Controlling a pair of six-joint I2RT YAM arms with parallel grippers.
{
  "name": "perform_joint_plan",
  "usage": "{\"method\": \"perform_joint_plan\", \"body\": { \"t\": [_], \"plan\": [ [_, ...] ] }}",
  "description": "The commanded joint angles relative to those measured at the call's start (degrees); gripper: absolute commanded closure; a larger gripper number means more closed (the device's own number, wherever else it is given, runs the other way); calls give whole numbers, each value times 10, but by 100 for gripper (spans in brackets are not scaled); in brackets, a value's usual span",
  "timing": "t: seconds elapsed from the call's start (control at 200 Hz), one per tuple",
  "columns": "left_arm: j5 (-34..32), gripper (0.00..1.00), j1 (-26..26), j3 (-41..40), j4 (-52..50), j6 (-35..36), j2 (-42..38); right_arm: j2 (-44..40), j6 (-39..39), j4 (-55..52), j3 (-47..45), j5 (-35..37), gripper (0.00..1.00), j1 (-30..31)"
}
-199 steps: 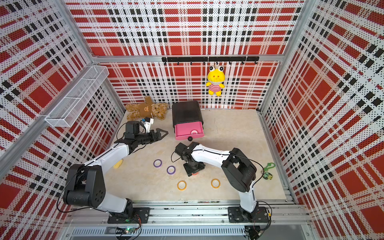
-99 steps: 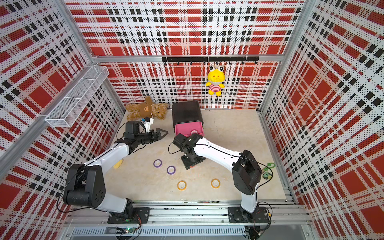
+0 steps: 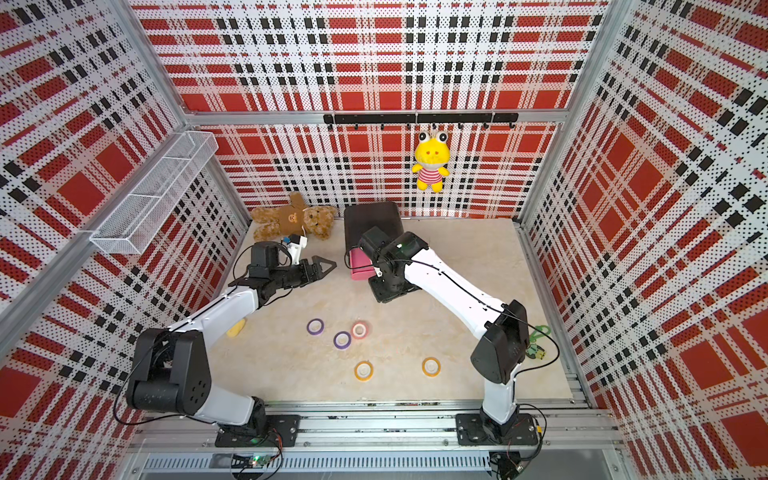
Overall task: Place the transparent tape into the drawer according to color
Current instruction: Pick up the tape at the center of the board.
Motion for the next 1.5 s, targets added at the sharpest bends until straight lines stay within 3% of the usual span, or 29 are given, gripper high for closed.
{"method": "perform_joint_plan", "body": {
  "t": [0.0,0.276,0.411,0.651,0.902,1.318,1.493],
  "plan": [
    [6,11,3,-1,13,3,-10,26,-23,-21,-5,2,71,-1],
    [-1,11,12,-14,13,4,-12,20,4,88,-103,-41,31,41],
    [-4,11,16,-16,13,0,-12,29,15,131,-129,-51,20,70],
    [-7,11,29,-28,13,-1,-16,64,3,203,-182,-50,16,104],
    [-5,11,30,-28,15,-1,-16,115,-51,227,-156,-14,14,126],
    [-5,11,33,-29,15,-1,-18,135,-182,269,-176,-35,14,126],
    [-4,11,39,-30,15,-1,-18,158,-198,274,-155,-45,14,125]
  ]
}}
